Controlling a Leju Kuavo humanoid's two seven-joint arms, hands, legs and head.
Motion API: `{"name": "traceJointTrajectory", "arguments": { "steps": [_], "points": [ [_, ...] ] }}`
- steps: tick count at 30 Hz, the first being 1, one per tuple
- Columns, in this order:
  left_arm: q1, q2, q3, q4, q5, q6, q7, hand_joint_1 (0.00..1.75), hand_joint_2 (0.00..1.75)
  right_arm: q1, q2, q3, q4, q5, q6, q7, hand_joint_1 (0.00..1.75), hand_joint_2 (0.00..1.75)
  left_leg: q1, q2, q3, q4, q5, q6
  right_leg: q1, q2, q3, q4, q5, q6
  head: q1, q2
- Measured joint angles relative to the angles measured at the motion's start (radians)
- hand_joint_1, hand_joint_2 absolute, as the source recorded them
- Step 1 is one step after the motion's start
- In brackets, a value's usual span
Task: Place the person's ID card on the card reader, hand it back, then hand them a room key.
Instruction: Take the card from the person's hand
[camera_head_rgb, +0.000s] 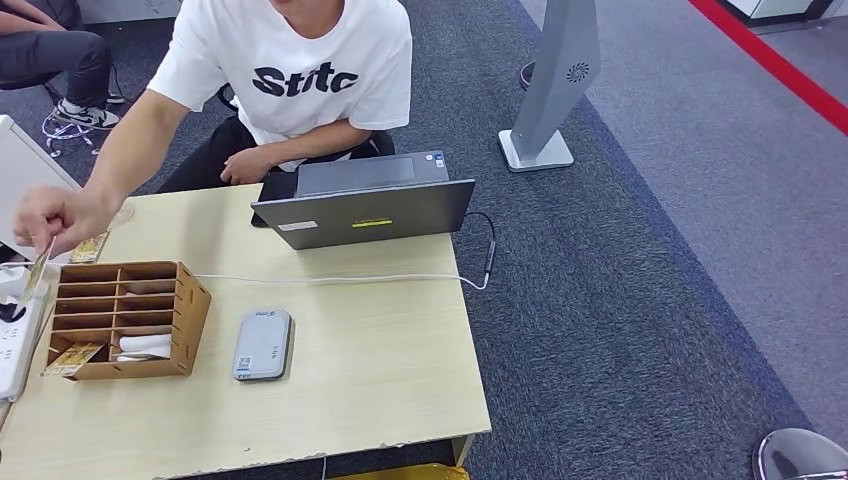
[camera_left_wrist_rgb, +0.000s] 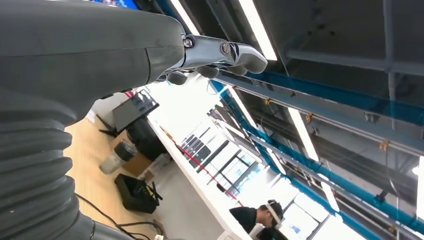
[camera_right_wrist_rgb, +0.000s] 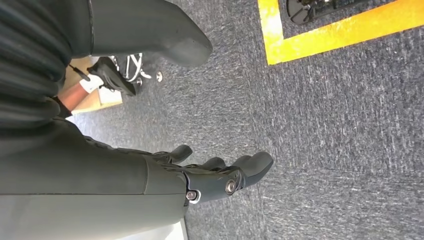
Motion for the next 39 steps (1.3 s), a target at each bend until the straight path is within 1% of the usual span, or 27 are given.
{"name": "traceJointTrajectory", "arguments": {
  "steps": [4,9,19,20,21,23,24,25,26,39],
  "points": [
    [-0.048,0.036,0.002,0.055,-0.003,-0.008,0.042,0.0,1.75,0.0,0.0,0.0,0.0,0.008,0.004,0.006,0.0,1.75,0.0,0.0,0.0,0.0,0.0,0.0,0.0,0.0,0.0,0.0,0.0,0.0,0.0,0.0],
    [-0.083,0.066,0.007,0.104,0.014,-0.02,0.053,0.0,1.75,0.0,0.0,0.0,0.0,0.015,0.011,0.014,0.0,1.75,0.0,0.0,0.0,0.0,0.0,0.0,0.0,0.0,0.0,0.0,0.0,0.0,0.0,0.0],
    [-0.1,0.085,0.006,0.157,-0.002,-0.02,0.052,0.0,1.75,0.0,0.0,0.0,0.0,0.019,0.01,0.02,0.0,1.75,0.0,0.0,0.0,0.0,0.0,0.0,0.0,0.0,0.0,0.0,0.0,0.0,0.0,0.0],
    [-0.1,0.085,0.006,0.16,-0.006,-0.019,0.052,0.1,1.75,0.0,0.0,0.0,0.0,0.02,0.01,0.02,0.0,1.75,0.0,0.0,0.0,0.0,0.0,0.0,0.0,0.0,0.0,0.0,0.0,0.0,0.0,0.0],
    [-0.1,0.086,0.006,0.162,-0.01,-0.019,0.053,0.41,1.75,0.0,0.0,0.0,0.0,0.022,0.01,0.02,0.0,1.75,0.0,0.0,0.0,0.0,0.0,0.0,0.0,0.0,0.0,0.0,0.0,0.0,0.0,0.0],
    [-0.1,0.086,0.006,0.167,-0.019,-0.019,0.053,1.24,1.75,0.0,0.0,0.0,0.0,0.026,0.01,0.019,0.0,1.75,0.0,0.0,0.0,0.0,0.0,0.0,0.0,0.0,0.0,0.0,0.0,0.0,0.0,0.0],
    [-0.1,0.086,0.006,0.168,-0.022,-0.019,0.054,1.58,1.75,0.0,0.0,0.0,0.0,0.028,0.011,0.019,0.0,1.75,0.0,0.0,0.0,0.0,0.0,0.0,0.0,0.0,0.0,0.0,0.0,0.0,0.0,0.0],
    [-0.1,0.086,0.006,0.17,-0.025,-0.019,0.054,1.71,1.75,0.0,0.0,0.001,0.0,0.03,0.012,0.018,0.0,1.75,0.0,0.0,0.0,0.0,0.0,0.0,0.0,0.0,0.0,0.0,0.0,0.0,0.0,0.0],
    [-0.099,0.086,0.006,0.171,-0.027,-0.019,0.056,1.75,1.75,0.0,0.0,0.001,0.0,0.033,0.013,0.018,0.0,1.75,0.0,0.0,0.0,0.0,0.0,0.0,0.0,0.0,0.0,0.0,0.0,0.0,0.0,0.0],
    [-0.09,0.086,-0.003,0.175,-0.052,-0.03,0.069,1.75,1.75,0.0,0.0,0.008,0.0,0.048,0.017,0.02,0.0,1.75,0.0,0.0,0.0,0.0,0.0,0.0,0.0,0.0,0.0,0.0,0.0,0.0,0.0,0.0]
  ]
}}
